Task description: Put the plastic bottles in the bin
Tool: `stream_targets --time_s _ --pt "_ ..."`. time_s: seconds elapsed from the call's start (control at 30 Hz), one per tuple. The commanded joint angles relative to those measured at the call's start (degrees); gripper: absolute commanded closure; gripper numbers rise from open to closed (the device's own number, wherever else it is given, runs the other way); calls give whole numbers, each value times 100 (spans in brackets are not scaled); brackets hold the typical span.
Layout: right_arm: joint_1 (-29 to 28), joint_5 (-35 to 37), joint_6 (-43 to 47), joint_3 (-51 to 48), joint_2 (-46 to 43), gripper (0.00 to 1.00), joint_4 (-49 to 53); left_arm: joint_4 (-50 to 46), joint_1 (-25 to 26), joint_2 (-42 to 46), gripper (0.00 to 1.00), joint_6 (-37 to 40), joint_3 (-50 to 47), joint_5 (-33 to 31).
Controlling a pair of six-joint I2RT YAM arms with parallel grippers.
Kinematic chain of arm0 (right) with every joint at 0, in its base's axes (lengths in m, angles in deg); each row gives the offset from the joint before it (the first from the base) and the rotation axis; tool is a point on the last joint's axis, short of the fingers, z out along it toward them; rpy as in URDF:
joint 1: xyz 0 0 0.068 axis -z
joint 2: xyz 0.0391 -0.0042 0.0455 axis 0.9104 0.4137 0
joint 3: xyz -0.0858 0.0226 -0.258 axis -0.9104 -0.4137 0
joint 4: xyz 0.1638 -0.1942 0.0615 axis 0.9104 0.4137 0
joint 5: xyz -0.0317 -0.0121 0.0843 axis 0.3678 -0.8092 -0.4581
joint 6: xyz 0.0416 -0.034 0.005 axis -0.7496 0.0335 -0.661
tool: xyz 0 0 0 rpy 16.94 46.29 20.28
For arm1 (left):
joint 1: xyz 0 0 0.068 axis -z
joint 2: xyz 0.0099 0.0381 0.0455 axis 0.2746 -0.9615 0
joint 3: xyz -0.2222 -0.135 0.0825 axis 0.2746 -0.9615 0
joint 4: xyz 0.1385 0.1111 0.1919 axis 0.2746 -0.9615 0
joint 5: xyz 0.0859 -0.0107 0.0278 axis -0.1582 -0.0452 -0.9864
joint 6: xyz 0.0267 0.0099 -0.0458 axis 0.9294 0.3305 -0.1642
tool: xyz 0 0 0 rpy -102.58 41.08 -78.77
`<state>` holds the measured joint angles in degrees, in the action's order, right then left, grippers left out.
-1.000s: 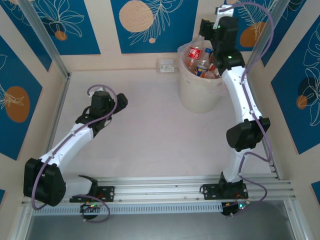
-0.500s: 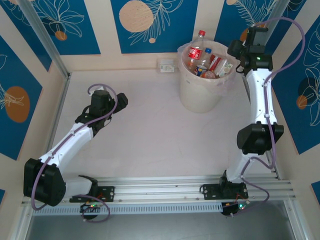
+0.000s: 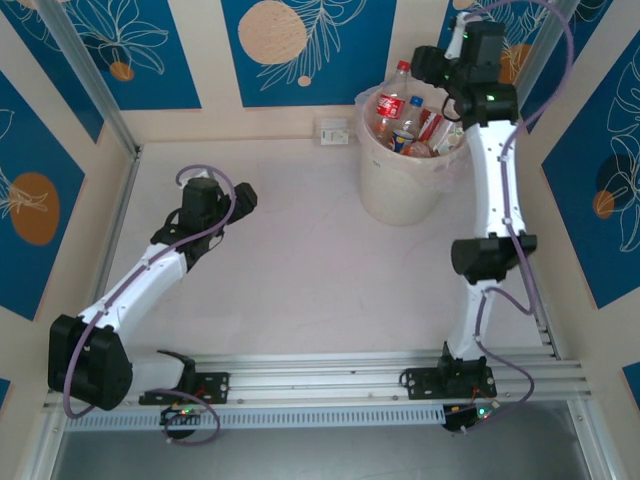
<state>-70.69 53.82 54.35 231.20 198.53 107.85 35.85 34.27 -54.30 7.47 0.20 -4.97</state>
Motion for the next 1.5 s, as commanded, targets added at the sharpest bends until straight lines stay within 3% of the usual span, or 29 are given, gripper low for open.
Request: stream_targets --time_s 0.0,0.2,0.57,1.03,1.2,1.47 --pt "-199 141 252 739 626 30 347 60 -53 -23 0 151 148 163" --pt "-329 151 124 174 744 32 -928 80 -54 -9 0 166 95 223" --pt "-253 251 202 601 1374 37 -1120 148 -55 -2 0 166 15 232" --pt "-242 93 336 523 1186 84 -867 153 -46 -57 0 150 30 197" --pt "-408 492 797 -264 692 93 -1185 165 -43 -78 0 163 41 181" --pt "-529 876 902 -2537 -359 93 -2377 181 -41 -326 0 254 332 248"
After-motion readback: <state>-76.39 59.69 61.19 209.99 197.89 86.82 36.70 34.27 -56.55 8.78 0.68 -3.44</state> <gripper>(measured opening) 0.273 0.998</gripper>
